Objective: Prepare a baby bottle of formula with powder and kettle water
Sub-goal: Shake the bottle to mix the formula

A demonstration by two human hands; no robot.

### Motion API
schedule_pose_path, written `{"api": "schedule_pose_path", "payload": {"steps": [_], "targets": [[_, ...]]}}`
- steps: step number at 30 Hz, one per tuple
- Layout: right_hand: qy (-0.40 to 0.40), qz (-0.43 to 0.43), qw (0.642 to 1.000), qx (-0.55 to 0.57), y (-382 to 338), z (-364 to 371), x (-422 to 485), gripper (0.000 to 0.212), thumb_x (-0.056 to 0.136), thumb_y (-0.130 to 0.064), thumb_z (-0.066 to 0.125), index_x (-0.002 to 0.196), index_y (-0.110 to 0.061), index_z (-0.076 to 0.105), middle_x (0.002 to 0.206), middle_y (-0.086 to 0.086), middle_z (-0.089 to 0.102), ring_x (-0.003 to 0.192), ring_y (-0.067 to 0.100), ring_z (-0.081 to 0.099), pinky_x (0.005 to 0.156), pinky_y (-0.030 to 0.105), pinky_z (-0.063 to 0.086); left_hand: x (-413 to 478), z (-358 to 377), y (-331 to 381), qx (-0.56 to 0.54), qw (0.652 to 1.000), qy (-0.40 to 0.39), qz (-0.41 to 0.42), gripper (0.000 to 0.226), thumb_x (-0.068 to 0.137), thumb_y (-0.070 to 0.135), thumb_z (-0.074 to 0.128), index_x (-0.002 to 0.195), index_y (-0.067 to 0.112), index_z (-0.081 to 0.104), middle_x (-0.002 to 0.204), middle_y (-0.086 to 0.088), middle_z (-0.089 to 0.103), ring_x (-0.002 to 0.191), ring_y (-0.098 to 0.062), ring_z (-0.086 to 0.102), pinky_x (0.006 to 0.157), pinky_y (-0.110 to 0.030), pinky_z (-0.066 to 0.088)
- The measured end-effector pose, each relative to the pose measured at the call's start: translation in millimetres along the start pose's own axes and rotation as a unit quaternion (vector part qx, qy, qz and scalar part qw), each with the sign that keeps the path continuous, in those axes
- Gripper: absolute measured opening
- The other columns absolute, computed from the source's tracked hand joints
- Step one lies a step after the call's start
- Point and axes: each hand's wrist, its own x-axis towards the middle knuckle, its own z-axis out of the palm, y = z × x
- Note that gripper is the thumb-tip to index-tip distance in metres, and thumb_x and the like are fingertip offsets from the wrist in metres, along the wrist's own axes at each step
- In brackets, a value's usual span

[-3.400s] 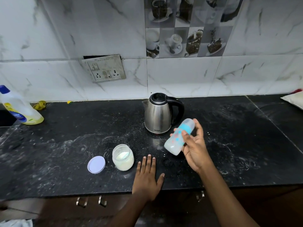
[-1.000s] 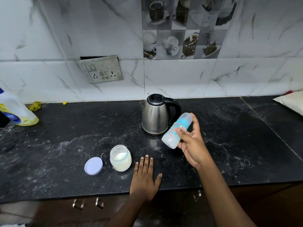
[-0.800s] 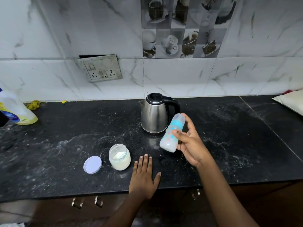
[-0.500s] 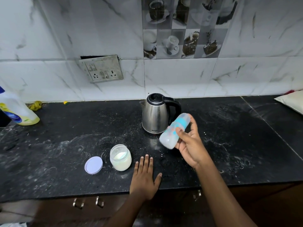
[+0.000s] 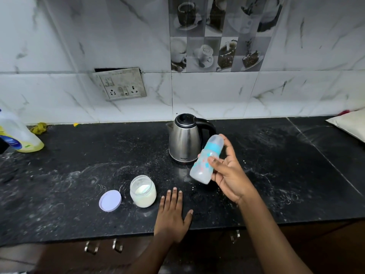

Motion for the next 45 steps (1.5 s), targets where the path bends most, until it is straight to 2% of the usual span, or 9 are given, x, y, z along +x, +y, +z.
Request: {"api": "schedule_pose_path", "payload": {"steps": [12, 14, 18, 21, 25, 28, 31, 38, 45], "targets": [[0.009, -0.019, 1.000, -0.012, 10, 1, 2, 0.084, 0.086, -0.008, 0.078, 0.150, -0.050, 0.044, 0.133, 0.017, 0.067, 0.123, 0.030, 0.066, 0.094, 0.051, 0.058, 0, 2, -1, 0.007, 1.000, -0.012, -0.002, 0.088, 0.104, 0.071, 0.014, 0.170, 0.014, 0.006, 0.177, -0.008, -0.006, 0.164, -0.027, -0.010, 0.129, -0.045, -0.010], [-0.023, -0.011, 0.999, -0.024, 6, 1, 2, 0.084, 0.087, -0.005, 0.076, 0.151, -0.049, 0.044, 0.137, 0.020, 0.065, 0.126, 0.033, 0.064, 0.096, 0.051, 0.058, 0, 1, -1, 0.006, 1.000, -0.012, -0.004, 0.087, 0.104, 0.071, 0.015, 0.170, 0.013, 0.007, 0.177, -0.008, -0.004, 0.164, -0.028, -0.009, 0.129, -0.045, -0.009], [0.034, -0.038, 0.998, 0.038, 3, -2, 3, 0.079, 0.092, -0.001, 0.067, 0.152, -0.047, 0.042, 0.151, 0.027, 0.050, 0.129, 0.035, 0.061, 0.099, 0.055, 0.057, 1, 1, -1, 0.015, 1.000, -0.021, -0.006, 0.089, 0.103, 0.072, 0.010, 0.170, 0.014, 0.002, 0.177, -0.007, -0.008, 0.164, -0.026, -0.012, 0.129, -0.044, -0.012], [-0.008, -0.017, 1.000, -0.003, 6, -1, -2, 0.081, 0.093, 0.001, 0.065, 0.153, -0.047, 0.041, 0.147, 0.034, 0.050, 0.134, 0.044, 0.057, 0.105, 0.060, 0.052, 0, -1, 0, 0.007, 1.000, -0.011, -0.004, 0.087, 0.104, 0.069, 0.018, 0.169, 0.012, 0.013, 0.177, -0.010, 0.004, 0.165, -0.029, 0.000, 0.129, -0.044, -0.006], [0.029, -0.045, 0.998, 0.039, 8, 0, -3, 0.081, 0.093, -0.002, 0.064, 0.154, -0.047, 0.037, 0.142, 0.031, 0.056, 0.139, 0.052, 0.048, 0.111, 0.063, 0.044, 0, 1, -1, 0.008, 1.000, -0.015, -0.002, 0.087, 0.104, 0.071, 0.013, 0.170, 0.014, 0.005, 0.177, -0.007, -0.005, 0.164, -0.026, -0.010, 0.129, -0.044, -0.010], [-0.006, -0.040, 0.999, 0.012, 8, -1, -5, 0.082, 0.093, -0.003, 0.066, 0.154, -0.049, 0.038, 0.135, 0.029, 0.063, 0.135, 0.052, 0.053, 0.108, 0.059, 0.050, 0, 0, -1, 0.014, 1.000, -0.022, -0.005, 0.089, 0.102, 0.072, 0.008, 0.170, 0.016, -0.001, 0.177, -0.006, -0.011, 0.164, -0.025, -0.016, 0.129, -0.044, -0.013], [0.021, -0.059, 0.995, 0.081, 5, -6, -4, 0.077, 0.096, 0.001, 0.060, 0.152, -0.048, 0.041, 0.137, 0.031, 0.060, 0.129, 0.047, 0.060, 0.100, 0.053, 0.056, 0, 0, 0, 0.019, 1.000, -0.023, -0.005, 0.089, 0.101, 0.072, 0.004, 0.169, 0.016, -0.006, 0.176, -0.005, -0.016, 0.163, -0.024, -0.019, 0.129, -0.043, -0.015], [0.020, -0.057, 0.995, 0.085, 4, -7, -5, 0.078, 0.097, 0.002, 0.058, 0.153, -0.048, 0.039, 0.147, 0.037, 0.050, 0.136, 0.052, 0.052, 0.100, 0.051, 0.056, 0, -1, 1, 0.014, 1.000, -0.019, -0.006, 0.089, 0.101, 0.072, 0.005, 0.169, 0.016, -0.006, 0.176, -0.005, -0.016, 0.164, -0.024, -0.018, 0.128, -0.042, -0.017], [0.022, -0.048, 0.997, 0.063, 8, -6, -5, 0.081, 0.096, 0.001, 0.060, 0.153, -0.051, 0.037, 0.134, 0.026, 0.066, 0.137, 0.051, 0.051, 0.105, 0.054, 0.054, 0, 2, -1, 0.011, 1.000, -0.014, -0.007, 0.088, 0.102, 0.072, 0.008, 0.169, 0.016, -0.003, 0.177, -0.005, -0.013, 0.164, -0.025, -0.016, 0.129, -0.042, -0.016]]}}
